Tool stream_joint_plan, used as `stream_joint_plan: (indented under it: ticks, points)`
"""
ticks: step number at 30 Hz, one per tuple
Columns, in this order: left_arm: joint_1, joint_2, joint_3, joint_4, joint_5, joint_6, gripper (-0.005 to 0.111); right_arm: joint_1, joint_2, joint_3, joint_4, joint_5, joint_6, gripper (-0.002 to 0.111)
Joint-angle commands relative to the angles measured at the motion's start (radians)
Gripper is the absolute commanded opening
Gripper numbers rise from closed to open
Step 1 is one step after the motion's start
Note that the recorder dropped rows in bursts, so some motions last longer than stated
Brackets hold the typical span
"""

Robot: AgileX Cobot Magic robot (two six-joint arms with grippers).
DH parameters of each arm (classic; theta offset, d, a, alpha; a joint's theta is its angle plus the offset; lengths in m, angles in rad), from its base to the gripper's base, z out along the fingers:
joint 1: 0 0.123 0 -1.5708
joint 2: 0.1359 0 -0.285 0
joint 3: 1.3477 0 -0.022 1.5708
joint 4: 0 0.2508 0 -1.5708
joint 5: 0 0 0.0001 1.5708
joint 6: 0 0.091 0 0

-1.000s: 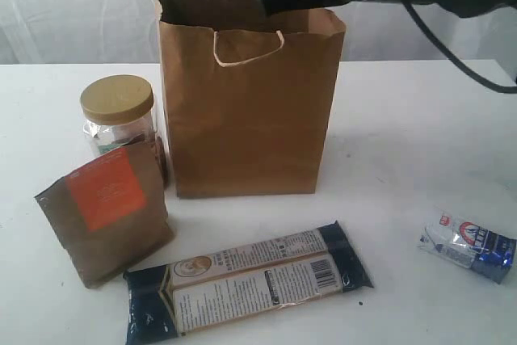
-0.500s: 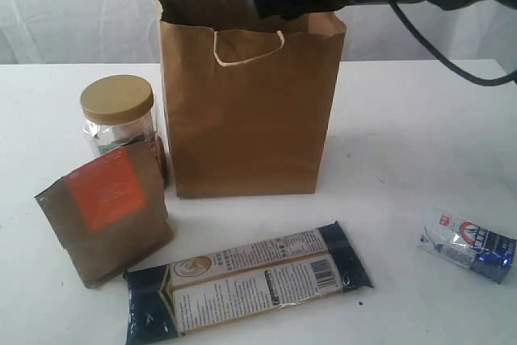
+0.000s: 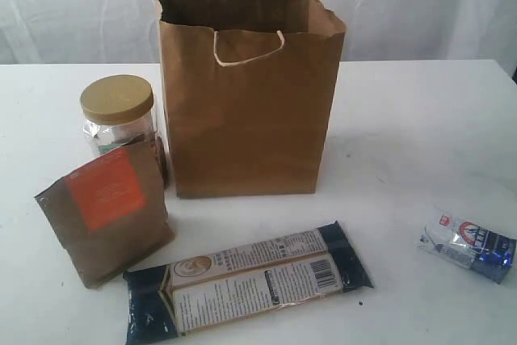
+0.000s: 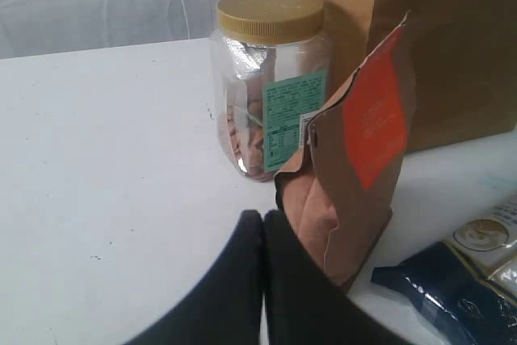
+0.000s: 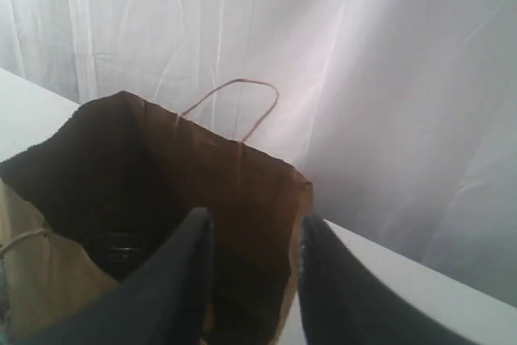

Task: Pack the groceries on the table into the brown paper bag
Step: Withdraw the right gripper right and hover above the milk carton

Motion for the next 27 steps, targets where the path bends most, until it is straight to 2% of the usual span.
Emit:
stream_joint_plan:
  ticks: [1, 9, 17, 27]
  points:
    - [-0.001, -0.005, 0.003, -0.003, -0.003, -0.003, 0.000, -0.033, -0.153, 0.121, -0.005, -0.033, 0.000, 0.023]
    - [-0.001, -0.005, 0.003, -0.003, -0.003, -0.003, 0.000, -0.068, -0.451, 0.309, -0.006, -0.021, -0.024, 0.000]
    - [-0.001, -0.005, 0.003, -0.003, -0.003, -0.003, 0.000, -0.068, -0.690, 0.429, -0.006, 0.009, -0.030, 0.000]
    - [-0.001, -0.005, 0.003, -0.003, -0.003, -0.003, 0.000, -0.068, -0.768, 0.445, -0.006, 0.377, 0.007, 0.000]
